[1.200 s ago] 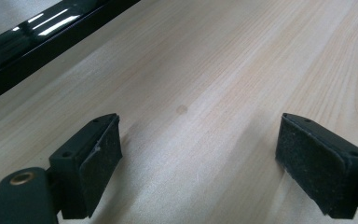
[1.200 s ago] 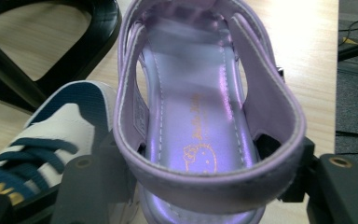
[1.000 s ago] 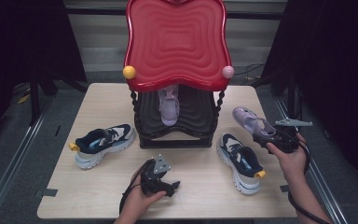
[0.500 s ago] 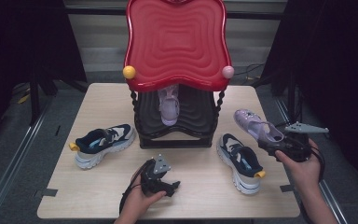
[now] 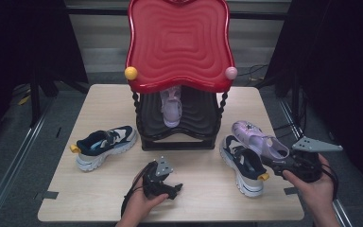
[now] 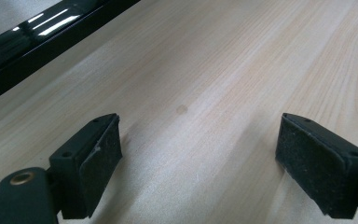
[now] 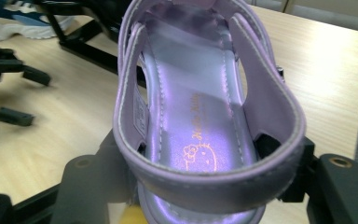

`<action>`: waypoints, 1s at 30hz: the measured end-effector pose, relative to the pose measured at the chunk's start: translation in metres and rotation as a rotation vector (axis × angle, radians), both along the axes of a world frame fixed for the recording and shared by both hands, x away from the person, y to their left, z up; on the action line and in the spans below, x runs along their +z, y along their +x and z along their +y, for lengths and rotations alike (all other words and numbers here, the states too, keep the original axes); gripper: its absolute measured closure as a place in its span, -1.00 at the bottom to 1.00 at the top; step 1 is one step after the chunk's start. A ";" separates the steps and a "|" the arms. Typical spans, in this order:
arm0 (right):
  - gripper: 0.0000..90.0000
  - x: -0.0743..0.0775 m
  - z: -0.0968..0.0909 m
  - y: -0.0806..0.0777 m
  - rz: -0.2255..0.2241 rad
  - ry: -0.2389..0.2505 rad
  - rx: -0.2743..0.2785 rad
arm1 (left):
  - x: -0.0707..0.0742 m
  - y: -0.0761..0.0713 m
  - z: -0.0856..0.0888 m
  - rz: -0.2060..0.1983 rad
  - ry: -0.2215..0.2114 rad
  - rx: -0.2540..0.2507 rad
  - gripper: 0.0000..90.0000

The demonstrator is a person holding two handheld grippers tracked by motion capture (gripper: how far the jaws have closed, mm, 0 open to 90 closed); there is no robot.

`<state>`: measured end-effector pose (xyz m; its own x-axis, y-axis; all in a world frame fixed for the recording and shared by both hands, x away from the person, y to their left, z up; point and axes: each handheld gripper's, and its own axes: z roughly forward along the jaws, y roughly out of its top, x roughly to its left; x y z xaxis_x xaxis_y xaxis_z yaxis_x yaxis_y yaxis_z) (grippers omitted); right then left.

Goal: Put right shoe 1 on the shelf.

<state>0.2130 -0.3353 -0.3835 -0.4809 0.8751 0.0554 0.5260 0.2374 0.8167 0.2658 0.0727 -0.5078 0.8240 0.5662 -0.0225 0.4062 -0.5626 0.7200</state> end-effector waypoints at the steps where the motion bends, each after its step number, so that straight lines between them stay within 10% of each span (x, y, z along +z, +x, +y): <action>1: -0.16 0.000 0.001 -0.002 0.001 0.006 0.006 | 0.000 0.000 0.000 0.001 -0.005 0.003 -0.70; 14: -0.16 -0.001 0.025 -0.024 -0.015 0.011 0.083 | 0.000 0.000 0.000 0.001 -0.006 0.004 -0.70; 30: -0.16 -0.002 0.087 0.003 -0.049 0.011 0.052 | 0.000 0.000 0.000 0.002 -0.003 0.003 -0.70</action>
